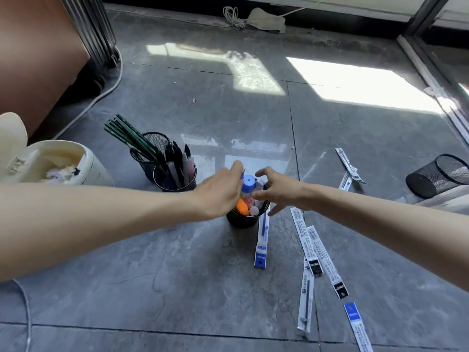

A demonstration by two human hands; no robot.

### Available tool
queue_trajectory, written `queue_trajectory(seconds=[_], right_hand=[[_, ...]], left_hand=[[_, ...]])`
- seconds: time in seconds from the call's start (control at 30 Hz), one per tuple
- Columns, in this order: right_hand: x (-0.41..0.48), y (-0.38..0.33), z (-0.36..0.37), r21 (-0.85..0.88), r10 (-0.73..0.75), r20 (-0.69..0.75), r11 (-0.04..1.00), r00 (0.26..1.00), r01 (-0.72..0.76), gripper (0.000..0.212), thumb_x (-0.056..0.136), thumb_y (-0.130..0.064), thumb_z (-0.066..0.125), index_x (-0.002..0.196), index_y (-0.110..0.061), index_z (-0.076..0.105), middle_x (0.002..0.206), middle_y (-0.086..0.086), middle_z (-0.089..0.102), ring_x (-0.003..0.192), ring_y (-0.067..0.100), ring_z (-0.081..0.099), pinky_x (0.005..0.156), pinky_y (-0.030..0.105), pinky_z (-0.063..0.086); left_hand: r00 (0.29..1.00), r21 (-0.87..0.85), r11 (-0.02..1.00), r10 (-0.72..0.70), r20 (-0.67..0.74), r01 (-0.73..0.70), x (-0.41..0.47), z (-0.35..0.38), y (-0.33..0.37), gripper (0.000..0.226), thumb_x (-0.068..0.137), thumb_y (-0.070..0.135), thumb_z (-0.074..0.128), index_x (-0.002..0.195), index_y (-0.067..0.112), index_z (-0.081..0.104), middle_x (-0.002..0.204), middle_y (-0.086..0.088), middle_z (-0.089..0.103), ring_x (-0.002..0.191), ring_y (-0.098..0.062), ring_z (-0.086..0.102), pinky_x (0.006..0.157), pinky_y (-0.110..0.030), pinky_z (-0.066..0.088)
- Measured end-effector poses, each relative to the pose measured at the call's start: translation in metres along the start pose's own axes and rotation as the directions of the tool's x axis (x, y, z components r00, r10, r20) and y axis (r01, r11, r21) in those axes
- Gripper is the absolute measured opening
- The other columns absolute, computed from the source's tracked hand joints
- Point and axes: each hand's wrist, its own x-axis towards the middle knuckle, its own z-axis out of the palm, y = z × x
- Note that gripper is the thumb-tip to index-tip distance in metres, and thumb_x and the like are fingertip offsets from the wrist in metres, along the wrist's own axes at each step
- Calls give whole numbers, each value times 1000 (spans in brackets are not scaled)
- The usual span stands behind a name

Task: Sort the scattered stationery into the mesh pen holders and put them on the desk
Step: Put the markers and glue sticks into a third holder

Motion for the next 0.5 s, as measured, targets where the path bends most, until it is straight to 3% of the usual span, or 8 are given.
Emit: queue_trajectory(seconds=[0.1, 0.17, 0.27, 0.37, 0.43, 0.5], right_hand=[[-3, 0, -5, -4, 47, 125, 999, 991, -47, 92, 80, -16, 75, 146, -26, 11, 99, 12, 60, 93, 31, 67, 66, 39, 59], [-5, 2, -3, -16, 23, 123, 1000, 992, -22, 93, 77, -9, 76, 145, -25, 15, 93, 11, 60, 80, 27, 68, 63, 37, 59], [0, 4, 5, 24, 27, -2, 999, 1000, -27, 70, 78, 9, 68, 134, -14, 34, 97, 17, 58, 71, 28, 67, 67, 41, 60], [3, 7, 14, 214, 132, -84, 970, 988, -111, 43, 84, 17, 48, 120, -6, 45, 105, 26, 58, 69, 34, 67, 62, 44, 60], [4, 7, 19, 327, 194, -82, 932, 978, -157, 38, 86, 17, 43, 117, -5, 45, 103, 30, 59, 66, 35, 67, 59, 42, 59], [5, 5, 25, 414, 205, -86, 898, 975, -152, 34, 86, 16, 40, 113, -4, 44, 97, 28, 59, 65, 36, 66, 60, 42, 59]], left_hand=[[999, 11, 1000, -25, 29, 25, 2, 0, 3, 23, 101, 37, 26, 101, 16, 34, 99, -10, 46, 84, -30, 48, 75, -39, 39], [997, -7, 999, -42, 61, 42, 10, -7, 3, 21, 101, 35, 27, 97, 15, 33, 97, -15, 52, 81, -31, 48, 71, -37, 37], [991, -131, 982, -126, 52, 132, 14, -13, -2, 18, 100, 26, 30, 99, 11, 38, 98, -16, 56, 79, -30, 51, 66, -34, 36], [983, -252, 951, -172, 59, 181, 11, -10, -6, 20, 98, 27, 34, 107, 10, 40, 99, -18, 58, 78, -29, 55, 61, -33, 39], [984, -211, 961, -178, 21, 178, 7, -9, -9, 33, 98, 32, 38, 124, 13, 37, 113, -15, 56, 95, -29, 56, 76, -36, 43], [980, -119, 981, -166, -113, 152, 3, -8, -11, 47, 96, 34, 44, 137, 16, 29, 131, -12, 42, 119, -29, 44, 97, -40, 38]])
